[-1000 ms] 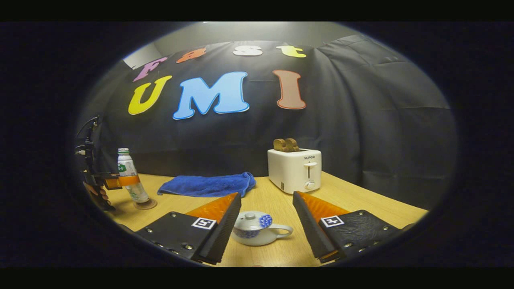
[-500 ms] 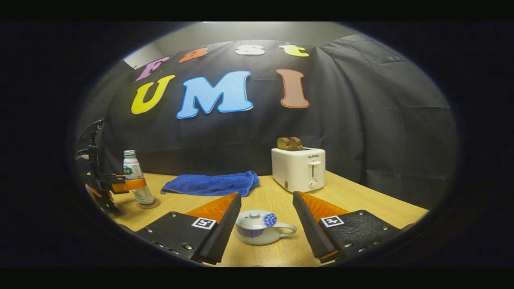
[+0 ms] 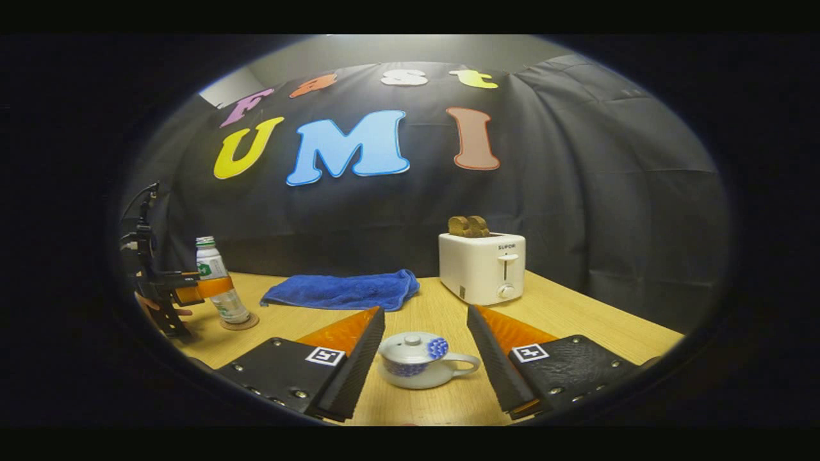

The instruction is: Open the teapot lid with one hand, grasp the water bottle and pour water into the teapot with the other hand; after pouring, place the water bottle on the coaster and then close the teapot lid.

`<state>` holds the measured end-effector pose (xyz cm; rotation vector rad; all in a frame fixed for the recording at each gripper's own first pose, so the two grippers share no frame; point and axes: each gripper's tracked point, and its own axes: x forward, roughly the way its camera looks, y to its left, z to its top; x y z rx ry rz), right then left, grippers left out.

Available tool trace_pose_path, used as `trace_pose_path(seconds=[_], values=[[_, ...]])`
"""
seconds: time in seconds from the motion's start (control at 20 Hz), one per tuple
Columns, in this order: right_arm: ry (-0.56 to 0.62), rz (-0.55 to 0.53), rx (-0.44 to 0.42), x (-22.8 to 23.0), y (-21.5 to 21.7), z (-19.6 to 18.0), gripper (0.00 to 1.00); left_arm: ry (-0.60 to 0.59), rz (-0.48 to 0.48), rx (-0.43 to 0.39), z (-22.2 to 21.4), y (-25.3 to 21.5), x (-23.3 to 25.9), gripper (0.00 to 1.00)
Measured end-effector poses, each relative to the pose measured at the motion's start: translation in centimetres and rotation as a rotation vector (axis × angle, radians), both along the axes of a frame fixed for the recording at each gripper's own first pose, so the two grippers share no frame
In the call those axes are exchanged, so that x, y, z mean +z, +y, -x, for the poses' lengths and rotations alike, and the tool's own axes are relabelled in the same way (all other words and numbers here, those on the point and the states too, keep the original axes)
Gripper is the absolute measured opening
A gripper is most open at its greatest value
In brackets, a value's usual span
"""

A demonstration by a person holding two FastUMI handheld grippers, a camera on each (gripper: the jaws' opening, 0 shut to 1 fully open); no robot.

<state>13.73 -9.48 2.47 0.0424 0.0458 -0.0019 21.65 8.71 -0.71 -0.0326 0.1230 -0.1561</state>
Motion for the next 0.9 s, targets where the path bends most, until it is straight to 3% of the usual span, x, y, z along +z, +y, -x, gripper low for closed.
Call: trace_pose_path(seconds=[0.45, 0.7, 0.9], values=[[-0.013, -0.002, 0.017, 0.4, 0.6, 0.4, 0.80, -0.023, -0.031, 0.023, 2.8, 0.8, 1.2, 1.00], [-0.049, 0.045, 0.017, 1.8, 1.8, 1.9, 0.80, -0.064, -0.043, 0.067, 8.3, 2.1, 2.3, 1.00], [-0.082, 0.061, 0.054, 3.0, 4.9, 5.6, 0.80, -0.091, -0.035, 0.052, 13.3, -0.6, 3.6, 1.00]])
